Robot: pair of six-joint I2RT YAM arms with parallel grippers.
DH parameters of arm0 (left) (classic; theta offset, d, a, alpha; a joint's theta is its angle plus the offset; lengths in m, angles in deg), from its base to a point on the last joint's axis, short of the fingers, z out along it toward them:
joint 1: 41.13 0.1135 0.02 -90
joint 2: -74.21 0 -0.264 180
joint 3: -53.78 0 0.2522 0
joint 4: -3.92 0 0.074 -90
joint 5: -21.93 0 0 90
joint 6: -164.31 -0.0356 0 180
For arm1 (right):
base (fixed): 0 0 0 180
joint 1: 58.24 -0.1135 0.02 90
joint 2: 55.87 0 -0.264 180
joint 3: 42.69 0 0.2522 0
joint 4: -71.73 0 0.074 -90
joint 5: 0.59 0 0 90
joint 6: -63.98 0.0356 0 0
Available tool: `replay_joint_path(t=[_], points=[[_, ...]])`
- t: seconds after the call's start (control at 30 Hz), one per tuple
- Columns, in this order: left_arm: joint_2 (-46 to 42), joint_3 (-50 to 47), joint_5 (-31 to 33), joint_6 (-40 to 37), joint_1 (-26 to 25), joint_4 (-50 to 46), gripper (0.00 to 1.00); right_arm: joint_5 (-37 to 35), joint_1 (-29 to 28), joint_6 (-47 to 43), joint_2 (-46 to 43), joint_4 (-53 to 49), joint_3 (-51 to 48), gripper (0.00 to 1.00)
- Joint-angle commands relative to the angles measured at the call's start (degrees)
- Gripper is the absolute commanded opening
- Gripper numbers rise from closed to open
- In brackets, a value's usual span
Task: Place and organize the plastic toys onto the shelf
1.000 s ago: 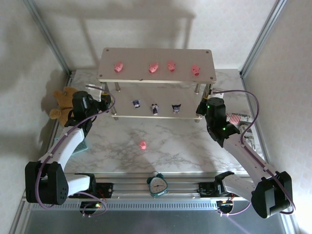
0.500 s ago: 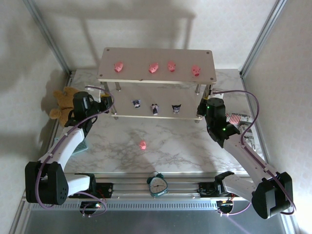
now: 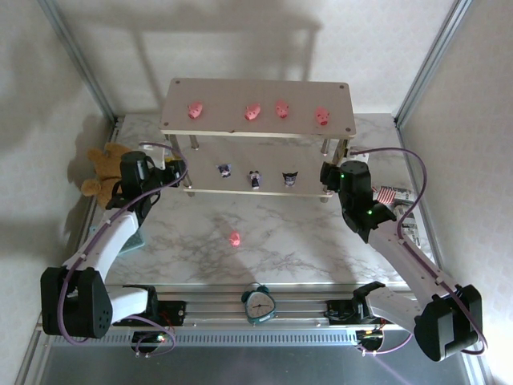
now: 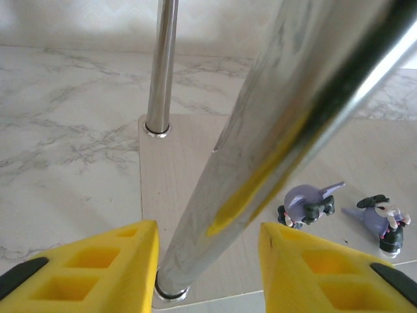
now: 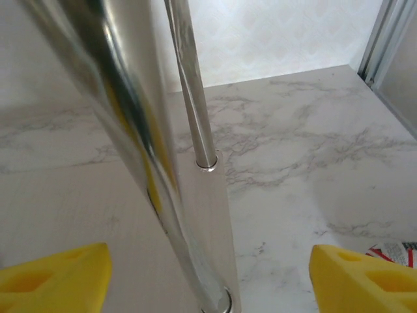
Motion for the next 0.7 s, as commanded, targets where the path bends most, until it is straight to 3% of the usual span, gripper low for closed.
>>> replay_joint_path(t=[0.0, 0.13, 0.37, 0.57, 0.67], points=[[-2.85, 1.26, 0.65, 0.47, -0.37, -2.65, 0.45, 0.98, 0.06, -1.13, -2.28, -0.23, 2.05, 0.89], [-5.06, 2.29, 0.74, 0.54, -0.19, -5.31, 0.46, 1.6, 0.07, -1.97, -4.64, -1.77, 2.25, 0.95], [-8.74, 4.12, 0.9, 1.06, 0.07, -10.39, 0.46, 1.95, 0.1, -4.07, -11.3, -8.02, 3.15, 0.95], [-12.26, 8.73, -0.1, 1.92, 0.07, -17.83, 0.43, 4.31, -0.51, -1.77, -18.02, -18.96, 8.36, 0.91], [-13.66, 13.72, -1.83, 2.86, 0.07, -22.61, 0.42, 4.37, -3.59, -1.95, -20.15, -24.8, 15.09, 0.87]])
